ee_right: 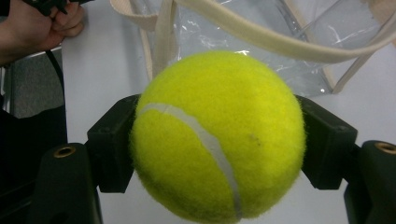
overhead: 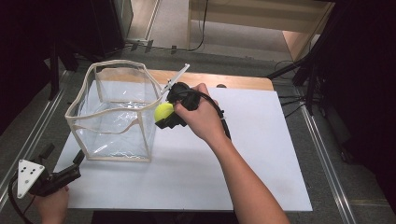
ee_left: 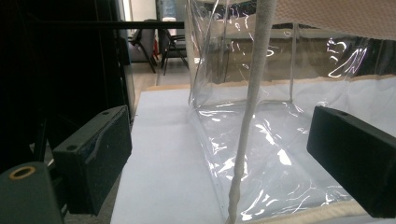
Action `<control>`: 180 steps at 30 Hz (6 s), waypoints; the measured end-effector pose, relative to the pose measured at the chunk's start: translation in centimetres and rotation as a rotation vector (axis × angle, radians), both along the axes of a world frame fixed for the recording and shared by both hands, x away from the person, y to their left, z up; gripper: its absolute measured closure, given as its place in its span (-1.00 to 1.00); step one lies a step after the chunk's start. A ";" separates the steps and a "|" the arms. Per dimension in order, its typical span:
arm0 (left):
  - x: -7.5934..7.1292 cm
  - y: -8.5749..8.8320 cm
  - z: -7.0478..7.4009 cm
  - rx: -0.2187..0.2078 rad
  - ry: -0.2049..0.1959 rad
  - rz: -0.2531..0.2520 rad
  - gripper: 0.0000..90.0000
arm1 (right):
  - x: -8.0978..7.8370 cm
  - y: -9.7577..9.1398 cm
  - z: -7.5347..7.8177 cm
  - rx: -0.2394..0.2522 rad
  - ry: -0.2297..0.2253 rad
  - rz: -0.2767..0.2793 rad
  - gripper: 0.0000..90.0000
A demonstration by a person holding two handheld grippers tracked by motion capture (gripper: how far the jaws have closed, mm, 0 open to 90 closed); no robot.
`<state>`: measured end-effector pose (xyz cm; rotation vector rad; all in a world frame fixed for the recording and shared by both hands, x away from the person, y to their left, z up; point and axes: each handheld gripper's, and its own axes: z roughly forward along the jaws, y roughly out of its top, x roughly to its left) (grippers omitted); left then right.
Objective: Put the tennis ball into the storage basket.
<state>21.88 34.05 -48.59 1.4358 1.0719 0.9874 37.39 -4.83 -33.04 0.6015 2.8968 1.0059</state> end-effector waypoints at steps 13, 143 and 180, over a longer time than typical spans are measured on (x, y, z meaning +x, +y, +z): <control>0.1 0.1 0.0 -0.011 0.002 -0.003 -0.85 | 0.9 0.6 1.9 0.016 -0.012 -0.002 -0.47; 0.1 0.1 0.0 -0.005 0.001 -0.004 -0.85 | 0.2 0.1 -3.1 0.037 -0.091 -0.103 -1.00; 0.1 -0.1 0.0 0.002 0.003 0.001 -0.85 | -4.8 -4.2 -9.9 0.109 -0.101 -0.165 -1.00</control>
